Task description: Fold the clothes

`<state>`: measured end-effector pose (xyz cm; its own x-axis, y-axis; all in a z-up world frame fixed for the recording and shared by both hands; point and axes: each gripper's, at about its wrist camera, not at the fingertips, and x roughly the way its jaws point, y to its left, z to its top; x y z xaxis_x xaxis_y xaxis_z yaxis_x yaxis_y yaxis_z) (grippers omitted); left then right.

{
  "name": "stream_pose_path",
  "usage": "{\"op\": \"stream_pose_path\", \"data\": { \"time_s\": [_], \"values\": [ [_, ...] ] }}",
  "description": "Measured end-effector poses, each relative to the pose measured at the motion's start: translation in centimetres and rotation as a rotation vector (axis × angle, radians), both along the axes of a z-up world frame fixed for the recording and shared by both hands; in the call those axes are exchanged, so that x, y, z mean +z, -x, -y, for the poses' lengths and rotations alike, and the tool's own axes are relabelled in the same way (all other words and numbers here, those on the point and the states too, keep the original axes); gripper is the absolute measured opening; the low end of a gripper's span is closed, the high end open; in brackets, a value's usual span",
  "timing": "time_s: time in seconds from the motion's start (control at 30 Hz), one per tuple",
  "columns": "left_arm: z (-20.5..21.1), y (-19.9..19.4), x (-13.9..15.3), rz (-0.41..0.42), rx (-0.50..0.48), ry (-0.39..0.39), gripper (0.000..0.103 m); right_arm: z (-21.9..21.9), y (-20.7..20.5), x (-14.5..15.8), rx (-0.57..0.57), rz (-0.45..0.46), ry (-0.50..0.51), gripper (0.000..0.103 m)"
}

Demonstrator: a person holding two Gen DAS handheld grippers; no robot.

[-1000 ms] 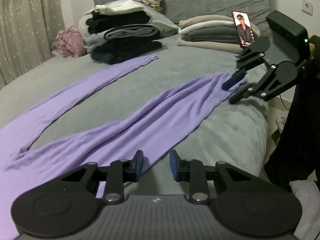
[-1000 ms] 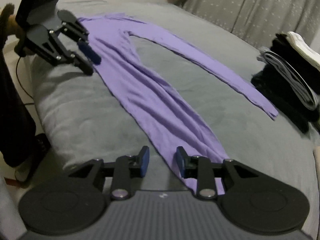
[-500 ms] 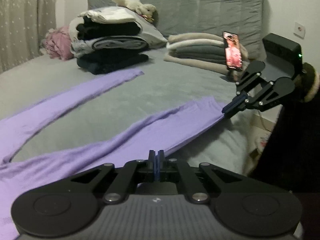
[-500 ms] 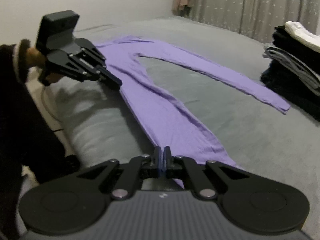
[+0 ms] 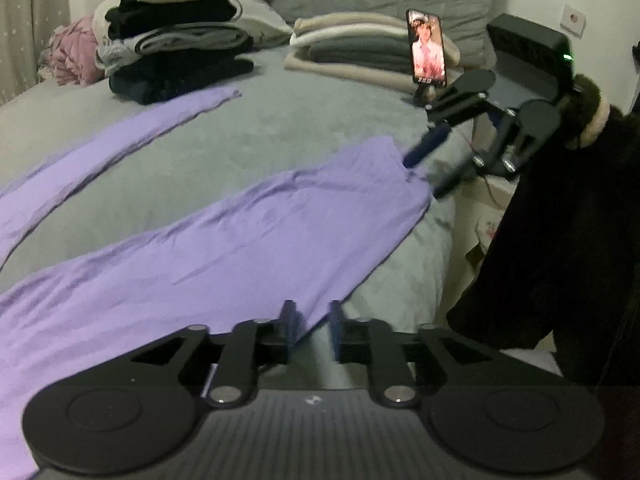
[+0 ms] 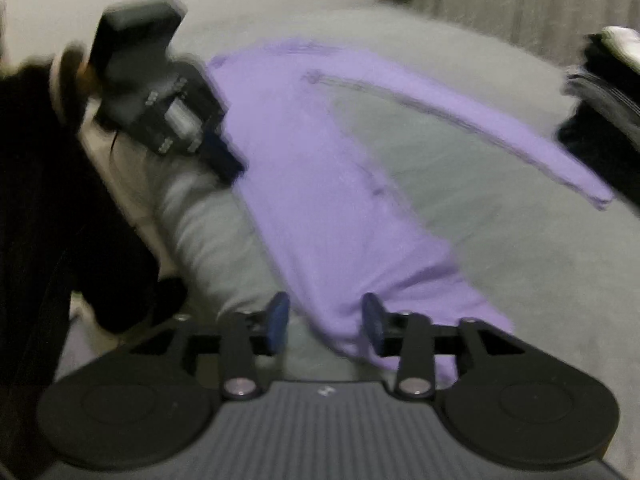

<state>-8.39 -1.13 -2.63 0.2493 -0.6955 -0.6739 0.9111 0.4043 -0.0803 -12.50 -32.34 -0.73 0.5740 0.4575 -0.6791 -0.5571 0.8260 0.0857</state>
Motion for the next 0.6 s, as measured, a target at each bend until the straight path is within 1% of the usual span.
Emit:
{"op": "stream_pose_path", "data": {
  "time_s": [0.03,0.07,0.1,0.13,0.17,0.23,0.3,0.33,0.37,0.4,0.43,0.5,0.53,0.57,0.6],
  "values": [
    [0.1,0.0,0.2,0.003,-0.001,0.013,0.033,1.2,-0.4,0.2,-0.075,0.005,-0.023,0.045],
    [0.3,0.1,0.4,0.005,-0.001,0.025,0.033,1.9,-0.7,0.2,-0.13,0.003,-0.029,0.045],
    [0.6,0.0,0.5,0.006,-0.003,0.034,0.033,3.0,-1.2,0.1,-0.209,-0.006,-0.033,0.045],
    [0.9,0.0,0.6,0.007,-0.006,0.043,0.033,3.5,-1.4,0.0,-0.24,-0.013,-0.035,0.046],
    [1.4,-0.1,0.6,0.007,-0.009,0.048,0.033,4.3,-2.0,-0.4,-0.299,-0.032,-0.04,0.046],
    [2.4,-0.2,0.3,0.005,-0.015,0.047,0.033,4.7,-2.7,-1.1,-0.337,-0.051,-0.043,0.045],
    [3.5,-0.4,-0.1,-0.003,-0.023,0.041,0.033,4.4,-3.7,-2.0,-0.348,-0.079,-0.032,0.038],
    [4.2,-0.5,-0.4,-0.013,-0.028,0.035,0.033,4.1,-4.2,-2.4,-0.349,-0.092,-0.02,0.03],
    [4.5,-0.6,-0.6,-0.018,-0.031,0.029,0.033,3.7,-4.5,-2.8,-0.352,-0.098,0.003,0.008],
    [4.8,-0.6,-0.8,-0.023,-0.034,0.023,0.033,3.3,-4.7,-3.0,-0.354,-0.091,0.025,0.0],
    [5.5,-0.6,-1.2,-0.024,-0.043,0.002,0.033,3.1,-4.8,-2.8,-0.366,-0.074,0.039,0.0],
    [5.9,-0.5,-1.5,-0.013,-0.053,-0.015,0.034,3.0,-4.5,-2.2,-0.425,-0.032,0.049,0.0],
    [6.2,-0.4,-1.6,-0.006,-0.059,-0.021,0.035,3.3,-4.3,-2.0,-0.441,-0.022,0.049,0.004],
    [6.4,-0.3,-1.6,-0.005,-0.062,-0.02,0.037,3.8,-4.0,-1.7,-0.49,-0.018,0.046,0.019],
    [6.4,-0.4,-1.6,-0.008,-0.062,-0.018,0.037,4.4,-3.8,-1.7,-0.503,-0.03,0.047,0.028]
  ]
}}
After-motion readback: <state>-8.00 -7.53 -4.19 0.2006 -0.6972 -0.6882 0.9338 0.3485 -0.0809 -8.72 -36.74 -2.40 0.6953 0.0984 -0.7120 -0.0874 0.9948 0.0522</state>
